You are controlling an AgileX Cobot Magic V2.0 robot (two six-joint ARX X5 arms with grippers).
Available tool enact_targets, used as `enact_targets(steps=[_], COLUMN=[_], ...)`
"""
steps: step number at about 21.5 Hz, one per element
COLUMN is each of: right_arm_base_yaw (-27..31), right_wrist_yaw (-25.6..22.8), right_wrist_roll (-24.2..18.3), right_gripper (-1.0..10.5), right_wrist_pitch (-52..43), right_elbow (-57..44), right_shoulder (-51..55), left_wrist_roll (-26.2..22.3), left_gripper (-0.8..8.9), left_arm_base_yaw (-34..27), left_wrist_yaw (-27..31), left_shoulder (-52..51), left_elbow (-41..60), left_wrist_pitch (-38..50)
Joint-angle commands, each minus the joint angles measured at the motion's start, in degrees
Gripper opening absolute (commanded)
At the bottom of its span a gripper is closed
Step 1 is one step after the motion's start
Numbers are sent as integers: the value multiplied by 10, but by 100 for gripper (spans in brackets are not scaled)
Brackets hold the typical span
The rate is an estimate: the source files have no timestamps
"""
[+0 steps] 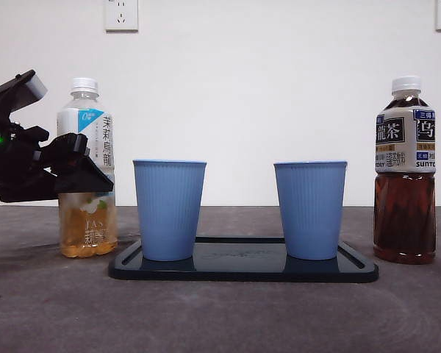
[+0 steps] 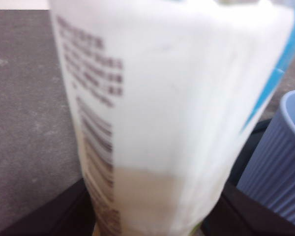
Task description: Pour the drink into the cup
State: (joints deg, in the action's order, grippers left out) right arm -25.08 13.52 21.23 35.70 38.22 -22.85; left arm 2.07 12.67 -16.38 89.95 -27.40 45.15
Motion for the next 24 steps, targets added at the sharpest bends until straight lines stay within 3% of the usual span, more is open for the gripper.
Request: enact_targets(steps=[1,7,11,20,24], right_arm_base_yaw=[-3,-3,-3,-3,-3], right_wrist_yaw=[1,1,1,38,97], right_wrist_roll=[-7,-14,-26,-60,-81], right_gripper=[471,471,471,471,471], right_wrist_pitch=[-4,-3,8,30,36], right_elbow=[7,7,7,7,7], right_shoulder=[-2,-2,-2,-5,-25], left_wrist_roll=[-5,-11,-62,-264,-398], left_gripper=[213,213,213,213,213], left_arm_base_yaw=[2,1,0,2,13], left_wrist_yaw=[1,1,11,65,114], left_shoulder=[7,-28,-83,-219,-252], left_elbow=[-12,-12,-19,-139,-235], left_wrist_pitch=[11,-10,-85,-440,-645])
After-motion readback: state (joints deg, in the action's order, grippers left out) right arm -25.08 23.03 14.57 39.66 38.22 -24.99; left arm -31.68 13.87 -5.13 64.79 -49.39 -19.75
